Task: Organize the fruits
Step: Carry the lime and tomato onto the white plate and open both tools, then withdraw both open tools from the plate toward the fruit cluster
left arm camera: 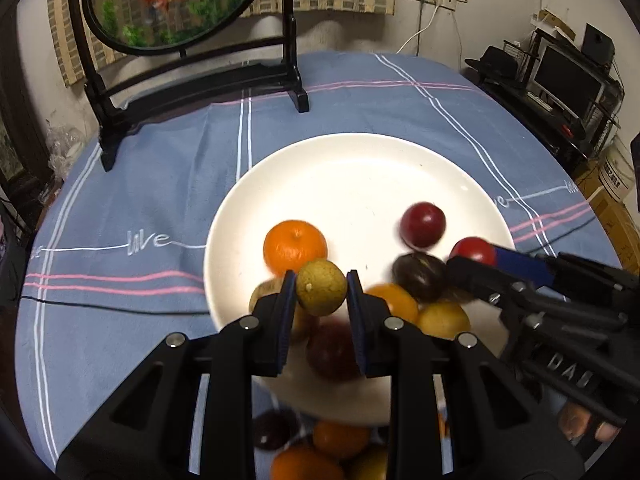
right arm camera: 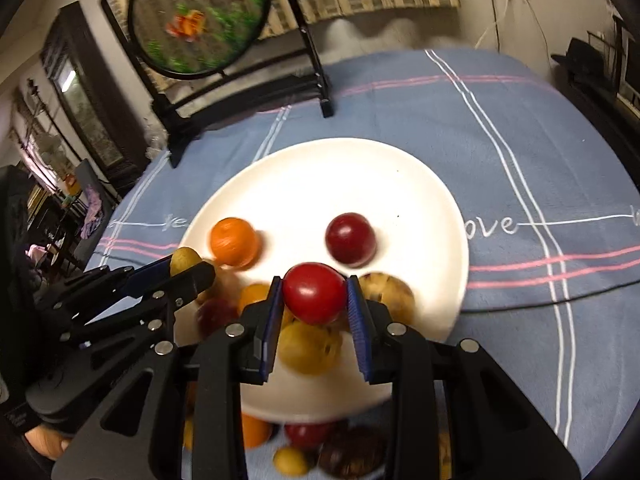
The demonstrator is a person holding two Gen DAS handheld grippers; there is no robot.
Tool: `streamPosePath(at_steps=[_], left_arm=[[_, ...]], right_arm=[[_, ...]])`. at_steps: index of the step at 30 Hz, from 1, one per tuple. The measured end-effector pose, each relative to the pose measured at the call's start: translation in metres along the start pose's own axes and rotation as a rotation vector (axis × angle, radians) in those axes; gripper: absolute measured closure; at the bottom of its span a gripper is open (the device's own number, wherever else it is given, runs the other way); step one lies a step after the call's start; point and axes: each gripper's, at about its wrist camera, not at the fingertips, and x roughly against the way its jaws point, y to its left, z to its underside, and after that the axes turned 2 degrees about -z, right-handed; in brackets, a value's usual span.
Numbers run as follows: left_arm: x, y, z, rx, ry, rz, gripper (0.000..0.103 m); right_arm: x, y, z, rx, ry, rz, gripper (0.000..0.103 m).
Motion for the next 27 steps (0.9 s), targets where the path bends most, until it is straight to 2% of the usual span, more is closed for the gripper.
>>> streamPosePath(at_steps=[2, 6, 8, 10, 14, 19, 27], left_arm=[[-0.005, 0.001, -0.004, 0.008, -0.006, -0.006, 0.066], [-0.003, 0.006, -0.008, 0.031, -0.045, -0.056, 0.048], [0.001, 0.010, -0.008, 0.049, -0.052, -0.055, 0.040], [0.006, 0.012, -0.005, 0.056, -0.054, -0.040, 0.033], [0.018, 0.006, 0.005, 0.025, -0.068, -0.050, 0.030], [0.040, -0.003, 0.026, -0.018, -0.099, -0.080, 0.015], [0.061, -0.003, 0.074, -0.005, -0.071, -0.074, 0.013]], right_arm=[[-0.008, 0.001, -0.003, -0.011, 0.027, -0.004, 0.067], [-0.006, -0.003, -0.006, -0.029, 0.000, 0.008, 0.059], [-0.001, -0.009, -0.004, -0.055, -0.024, 0.002, 0.044], [0.007, -0.012, -0.001, -0.072, -0.050, -0.018, 0.042], [0.020, -0.016, 0.005, -0.083, -0.060, -0.035, 0.042], [0.040, -0.017, 0.029, -0.071, -0.061, -0.023, 0.042], [0.079, -0.035, 0.081, -0.128, -0.087, -0.011, 0.042]])
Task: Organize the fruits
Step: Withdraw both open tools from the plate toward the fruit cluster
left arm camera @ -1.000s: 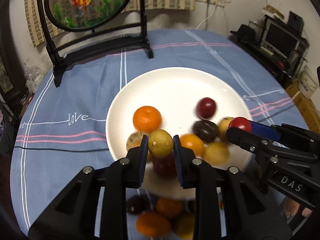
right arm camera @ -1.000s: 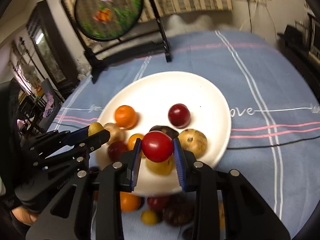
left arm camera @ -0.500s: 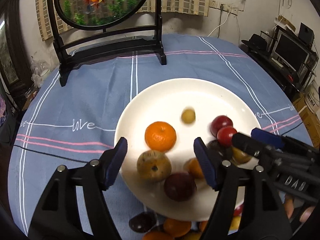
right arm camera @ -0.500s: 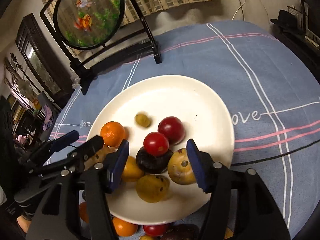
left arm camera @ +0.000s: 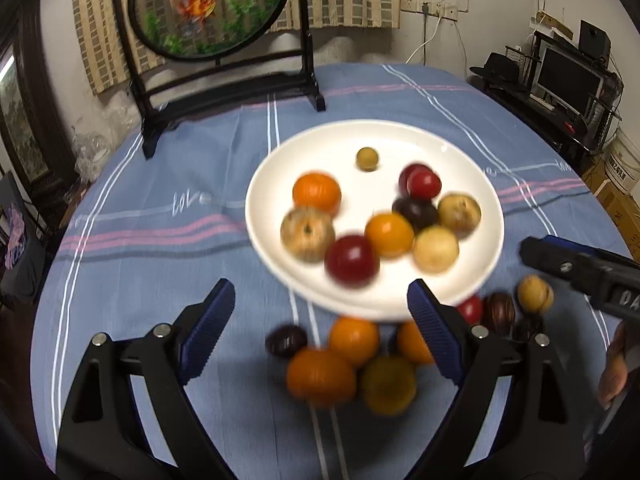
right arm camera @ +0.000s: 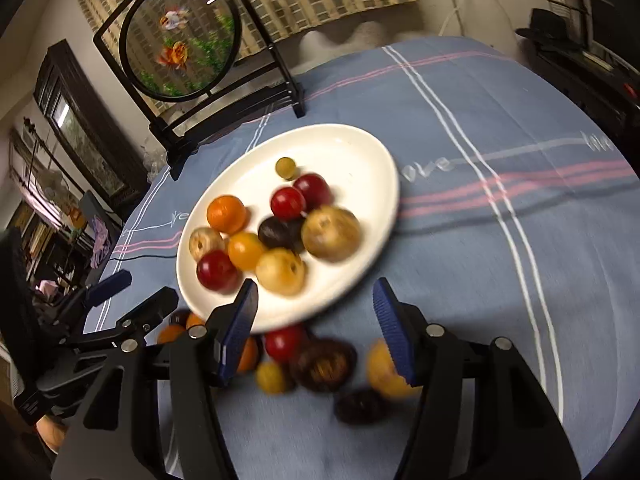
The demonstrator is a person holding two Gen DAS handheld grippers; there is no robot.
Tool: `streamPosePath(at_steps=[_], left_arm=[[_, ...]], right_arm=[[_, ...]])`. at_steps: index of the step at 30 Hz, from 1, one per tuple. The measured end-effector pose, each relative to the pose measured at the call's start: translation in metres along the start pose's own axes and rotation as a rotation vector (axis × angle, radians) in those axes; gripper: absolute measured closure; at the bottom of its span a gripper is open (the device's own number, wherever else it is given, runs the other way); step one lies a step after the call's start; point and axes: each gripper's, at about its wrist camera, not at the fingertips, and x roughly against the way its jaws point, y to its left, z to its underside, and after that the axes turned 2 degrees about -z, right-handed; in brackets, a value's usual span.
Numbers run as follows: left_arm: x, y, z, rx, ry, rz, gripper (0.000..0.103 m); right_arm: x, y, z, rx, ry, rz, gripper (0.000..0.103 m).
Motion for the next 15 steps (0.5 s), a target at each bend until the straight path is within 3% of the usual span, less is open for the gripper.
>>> streamPosePath(at_steps=[15], left_arm=[[0.031, 0.016, 0.063, 0.073, 0.014, -0.011, 0.012]], right_arm=[[0.040, -0.013, 0.070, 0.001, -0.015, 0.029, 0.041]])
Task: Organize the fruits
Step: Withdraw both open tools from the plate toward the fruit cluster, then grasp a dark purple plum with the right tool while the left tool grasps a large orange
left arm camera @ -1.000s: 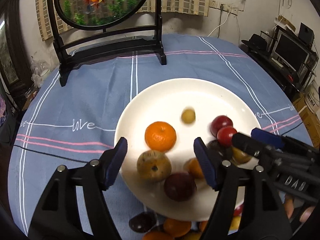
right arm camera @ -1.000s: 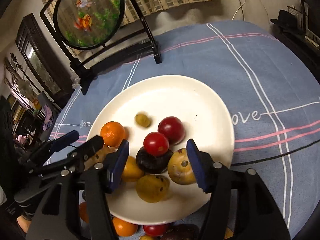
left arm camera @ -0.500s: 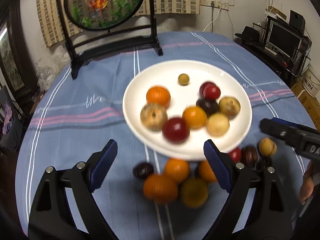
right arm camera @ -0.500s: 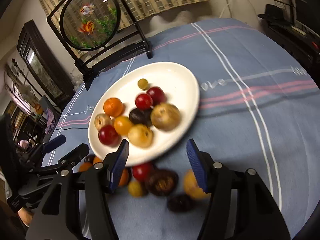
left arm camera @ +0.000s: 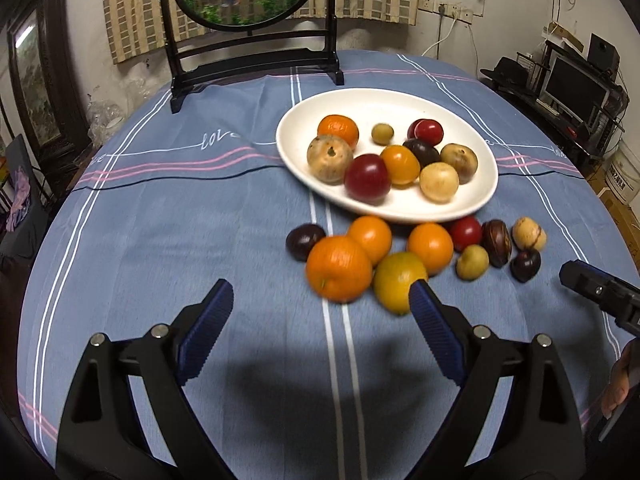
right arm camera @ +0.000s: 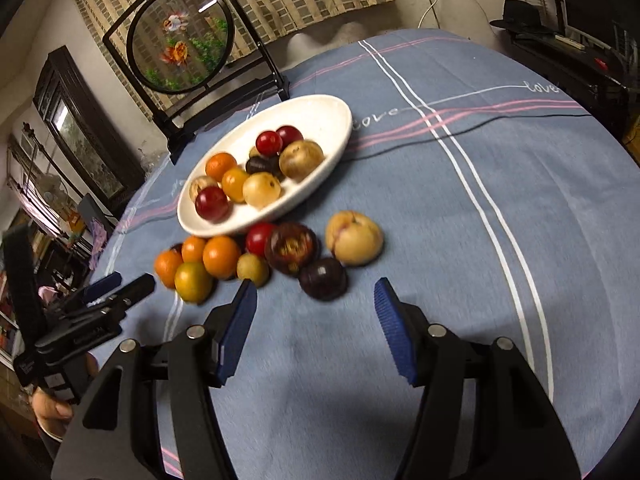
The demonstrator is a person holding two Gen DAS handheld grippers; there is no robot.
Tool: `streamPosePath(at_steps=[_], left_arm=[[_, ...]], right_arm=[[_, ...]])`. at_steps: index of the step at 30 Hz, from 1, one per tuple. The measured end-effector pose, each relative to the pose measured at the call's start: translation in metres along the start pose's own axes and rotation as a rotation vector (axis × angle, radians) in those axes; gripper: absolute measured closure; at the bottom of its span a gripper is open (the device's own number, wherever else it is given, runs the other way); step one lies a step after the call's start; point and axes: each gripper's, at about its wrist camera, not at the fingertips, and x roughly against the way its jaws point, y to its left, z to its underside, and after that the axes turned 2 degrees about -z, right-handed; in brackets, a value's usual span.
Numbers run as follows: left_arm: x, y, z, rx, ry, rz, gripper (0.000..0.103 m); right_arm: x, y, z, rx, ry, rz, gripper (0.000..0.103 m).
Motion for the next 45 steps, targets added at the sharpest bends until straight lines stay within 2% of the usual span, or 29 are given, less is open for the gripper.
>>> streamPosePath(at_steps=[4, 16, 23, 33, 34, 35, 36, 38, 40, 45], left_arm=[[0.002, -0.001, 0.009, -0.008, 0.008, -0.012, 0.011], [-0.005, -0.003, 0.027, -0.020, 0.041, -0.013, 0.011], [-0.013, 0.003, 0.030, -0.009, 0.060, -0.015, 0.011], [-0.022, 0.008, 0.032, 0.011, 0.088, 0.019, 0.011], [-0.023, 0.008, 0.032, 0.013, 0.091, 0.022, 0.011], [-0.023, 0.008, 0.032, 0.014, 0.092, 0.023, 0.011], [-0.023, 0.009, 0.032, 0.015, 0.093, 0.025, 0.011], [-0.024, 0.009, 0.031, 0.016, 0.094, 0.028, 0.011], [-0.025, 0.009, 0.031, 0.018, 0.100, 0.030, 0.011], [-0.027, 0.010, 0.024, 0.007, 0.096, 0.029, 0.011]], right_arm=[[0.000, 0.005, 0.009, 0.051, 0.003, 0.035, 0.041], [-0.007, 0.008, 0.020, 0.082, 0.031, 0.055, 0.041], [-0.018, 0.014, 0.015, 0.142, 0.050, 0.135, 0.041], [-0.047, 0.029, -0.001, 0.208, 0.093, 0.182, 0.041], [-0.051, 0.032, -0.003, 0.220, 0.095, 0.189, 0.043], [-0.054, 0.033, -0.005, 0.228, 0.098, 0.199, 0.050], [-0.057, 0.035, -0.006, 0.239, 0.102, 0.220, 0.054], [-0.059, 0.039, -0.007, 0.263, 0.094, 0.236, 0.070], [-0.056, 0.039, -0.006, 0.264, 0.085, 0.232, 0.071], [-0.041, 0.032, 0.000, 0.221, 0.073, 0.139, 0.071]])
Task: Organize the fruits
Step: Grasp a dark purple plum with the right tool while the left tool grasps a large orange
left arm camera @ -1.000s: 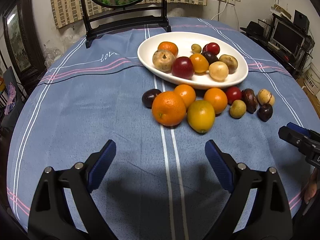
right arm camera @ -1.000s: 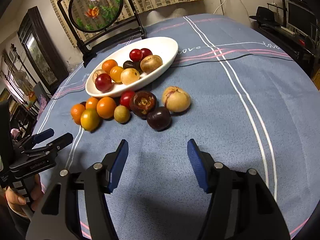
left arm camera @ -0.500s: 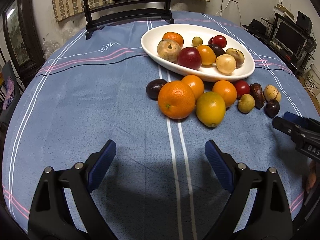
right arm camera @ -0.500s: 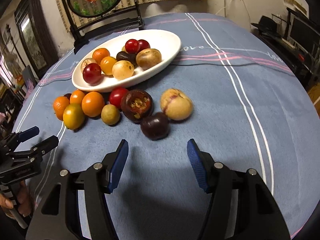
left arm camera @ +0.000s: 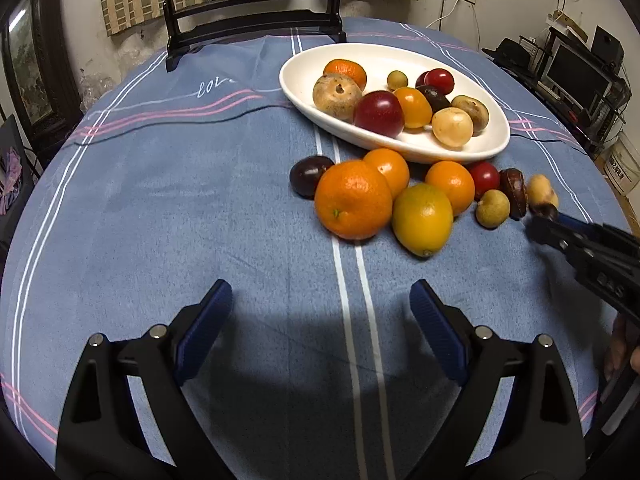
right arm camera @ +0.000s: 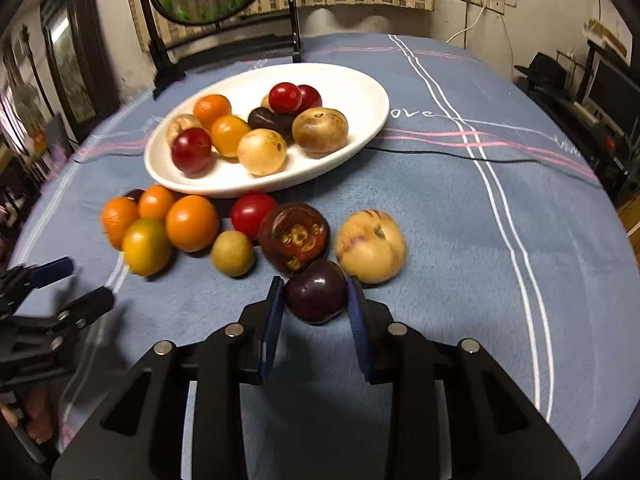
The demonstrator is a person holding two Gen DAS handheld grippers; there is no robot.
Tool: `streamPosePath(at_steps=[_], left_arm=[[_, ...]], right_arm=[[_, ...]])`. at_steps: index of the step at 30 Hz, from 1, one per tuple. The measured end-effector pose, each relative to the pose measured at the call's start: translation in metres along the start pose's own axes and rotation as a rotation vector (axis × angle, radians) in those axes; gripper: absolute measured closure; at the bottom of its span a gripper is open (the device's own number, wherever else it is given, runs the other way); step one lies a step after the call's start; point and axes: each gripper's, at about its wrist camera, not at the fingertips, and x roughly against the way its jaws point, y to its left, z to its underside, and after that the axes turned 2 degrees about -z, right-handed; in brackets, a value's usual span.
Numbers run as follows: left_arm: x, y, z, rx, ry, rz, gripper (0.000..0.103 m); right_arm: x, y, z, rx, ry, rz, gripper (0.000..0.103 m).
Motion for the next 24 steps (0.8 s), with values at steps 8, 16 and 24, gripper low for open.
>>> streamPosePath(at_steps=[8, 16, 24], left_arm=[[-0.016, -0.002, -0.024, -0.046, 0.020, -0.055, 0.011], [-0.030, -0.006, -0.035, -0.037, 0.020, -0.050, 0.020], [-0.027, -0.016, -0.032, -0.075, 0.017, 0.015, 0.062]], right_arm=[[0.016, -0.014, 0.012, -0.061, 0.004, -0.078, 0.071], [0.021, -0.013, 0.013, -0.064, -0.004, -0.112, 0.071], [0.020, -0.013, 0.016, -0.062, 0.006, -0.131, 0.071]])
